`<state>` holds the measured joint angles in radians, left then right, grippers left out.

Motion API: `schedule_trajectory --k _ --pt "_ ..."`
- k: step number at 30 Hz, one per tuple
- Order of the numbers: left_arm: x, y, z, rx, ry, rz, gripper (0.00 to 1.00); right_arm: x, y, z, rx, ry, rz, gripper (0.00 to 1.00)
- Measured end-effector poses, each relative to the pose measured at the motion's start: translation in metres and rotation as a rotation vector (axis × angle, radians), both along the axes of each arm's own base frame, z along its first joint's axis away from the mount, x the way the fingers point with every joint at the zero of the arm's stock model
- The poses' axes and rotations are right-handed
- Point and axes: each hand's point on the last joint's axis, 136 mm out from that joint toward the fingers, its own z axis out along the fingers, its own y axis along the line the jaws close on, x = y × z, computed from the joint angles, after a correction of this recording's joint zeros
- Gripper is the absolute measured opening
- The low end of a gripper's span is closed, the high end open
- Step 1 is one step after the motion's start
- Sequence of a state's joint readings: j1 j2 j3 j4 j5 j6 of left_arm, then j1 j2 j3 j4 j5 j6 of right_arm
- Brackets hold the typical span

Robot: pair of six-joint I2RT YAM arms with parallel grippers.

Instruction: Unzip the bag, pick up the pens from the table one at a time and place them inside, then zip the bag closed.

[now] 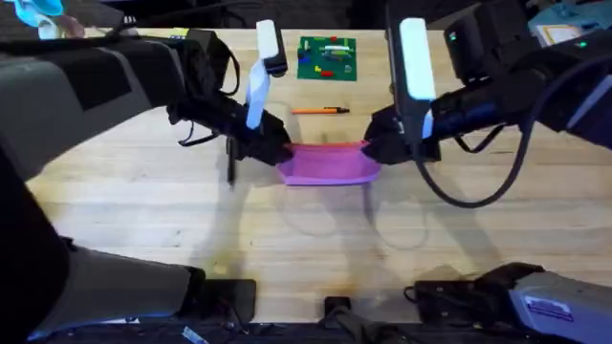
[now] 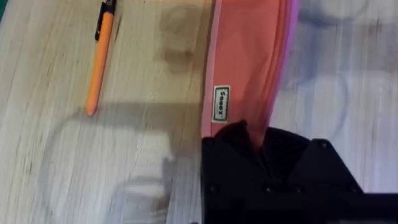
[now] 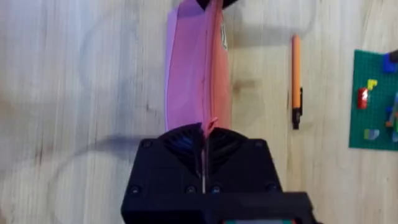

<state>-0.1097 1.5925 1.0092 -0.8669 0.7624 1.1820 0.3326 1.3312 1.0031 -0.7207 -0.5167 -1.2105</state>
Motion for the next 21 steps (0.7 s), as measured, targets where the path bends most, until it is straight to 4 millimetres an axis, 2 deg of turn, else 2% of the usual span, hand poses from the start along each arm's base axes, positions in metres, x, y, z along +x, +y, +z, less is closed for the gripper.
schedule_trajectory --k 11,21 --pt "0.001 0.002 -0.001 0.007 -0.002 0.007 0.042 0.017 0.047 0.002 0.071 -0.06 0.014 0.032" --pt "0.002 0.002 -0.001 0.006 -0.005 0.007 0.042 0.017 0.092 -0.002 0.138 -0.053 0.037 0.032"
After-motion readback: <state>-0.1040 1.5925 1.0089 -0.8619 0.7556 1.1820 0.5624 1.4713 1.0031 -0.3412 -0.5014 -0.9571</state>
